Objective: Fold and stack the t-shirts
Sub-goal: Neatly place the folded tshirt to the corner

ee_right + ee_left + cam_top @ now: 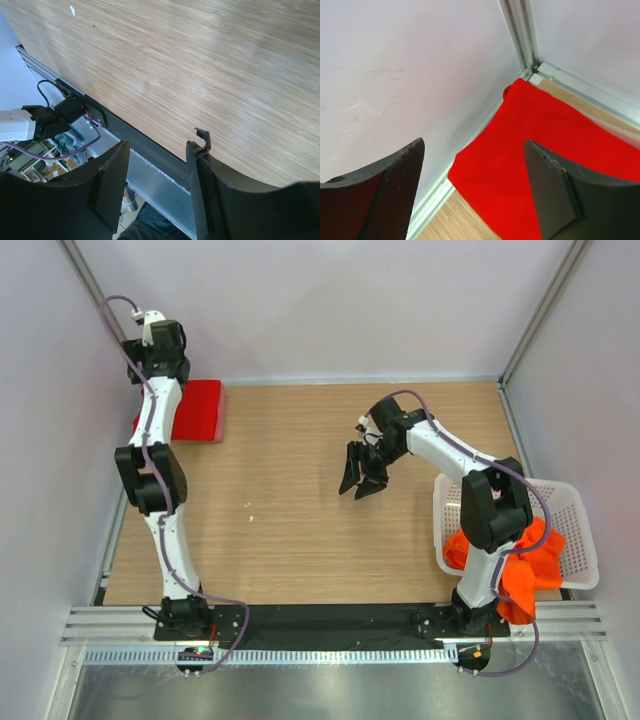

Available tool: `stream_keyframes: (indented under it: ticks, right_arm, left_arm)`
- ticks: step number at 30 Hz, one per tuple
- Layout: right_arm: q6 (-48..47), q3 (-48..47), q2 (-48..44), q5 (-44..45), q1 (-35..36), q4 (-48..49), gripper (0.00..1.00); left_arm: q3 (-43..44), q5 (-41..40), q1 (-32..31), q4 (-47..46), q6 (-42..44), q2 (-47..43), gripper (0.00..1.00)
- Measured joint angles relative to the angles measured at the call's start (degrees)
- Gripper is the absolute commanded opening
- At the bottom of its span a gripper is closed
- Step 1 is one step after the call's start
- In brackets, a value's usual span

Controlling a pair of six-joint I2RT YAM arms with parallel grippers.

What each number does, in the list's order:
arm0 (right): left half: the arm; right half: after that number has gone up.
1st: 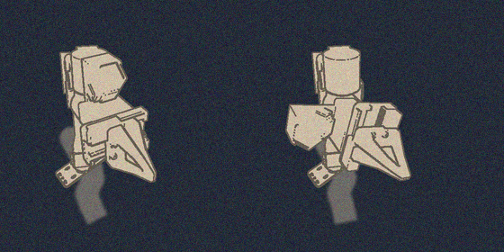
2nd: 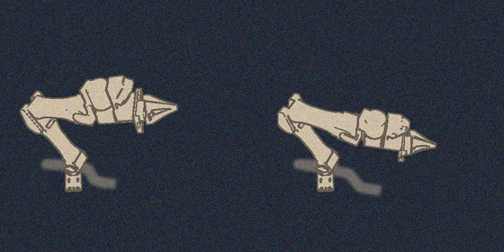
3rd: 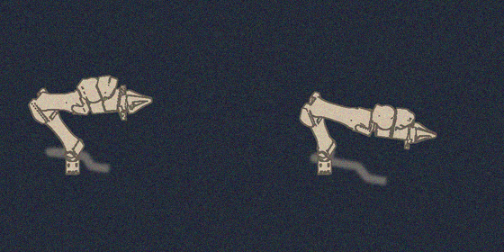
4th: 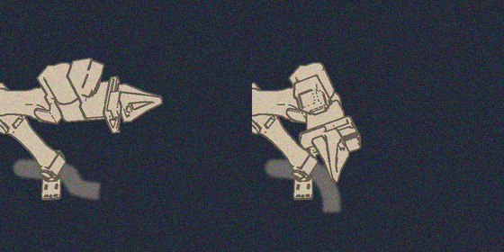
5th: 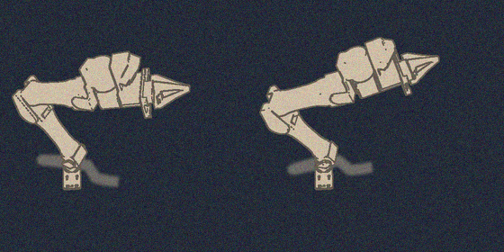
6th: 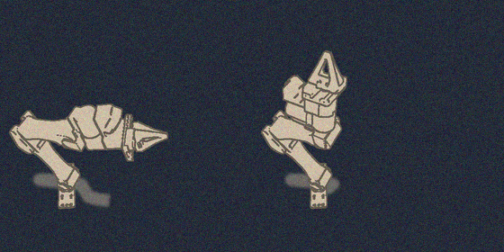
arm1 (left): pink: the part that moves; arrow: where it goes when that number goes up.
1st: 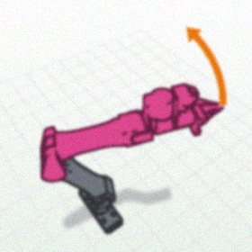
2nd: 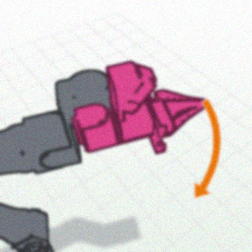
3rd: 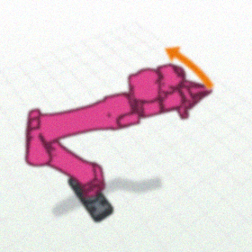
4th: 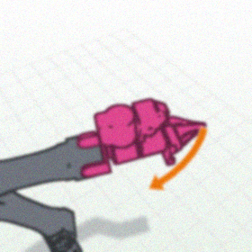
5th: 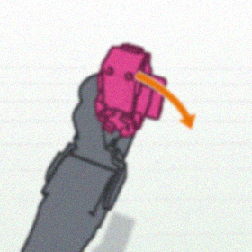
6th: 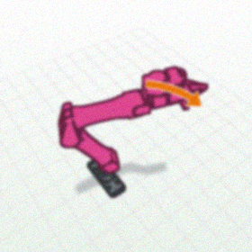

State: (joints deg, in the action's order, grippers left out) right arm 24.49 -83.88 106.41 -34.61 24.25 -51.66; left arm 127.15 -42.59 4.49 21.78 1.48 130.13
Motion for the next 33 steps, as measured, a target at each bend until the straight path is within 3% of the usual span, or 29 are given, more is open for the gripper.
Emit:
stream_keyframes:
  ticks: [6,9,12,14,21,26,33]
  right_arm:
    - [1.4,1.3,-2.4,0.0,0.0,0.7,0.58]
    - [2.6,4.2,-6.4,0.3,0.0,1.9,0.58]
    - [3.6,7.8,-11.3,0.9,0.0,3.6,0.59]
    - [5.0,11.8,-15.7,1.6,0.0,5.9,0.60]
    - [14.2,33.6,-33.5,2.9,0.0,22.7,0.83]
    - [22.3,49.2,-42.9,5.4,0.2,35.5,0.88]
    - [24.8,57.4,-50.8,11.3,0.9,38.2,0.90]
  left_arm:
    - [-11.2,7.9,-2.2,5.0,-7.9,-13.9,0.82]
    - [-20.0,12.5,-6.8,6.7,-10.9,-22.0,0.86]
    - [-29.7,19.2,-13.5,8.2,-14.5,-29.6,0.97]
    - [-36.4,24.0,-17.9,9.1,-17.9,-34.6,1.00]
    - [-64.2,40.0,-27.3,6.7,-33.4,-57.1,1.00]
    - [-83.0,48.5,-31.0,0.2,-45.2,-76.5,1.00]
    - [-105.0,55.5,-31.3,-5.3,-57.9,-102.4,1.00]
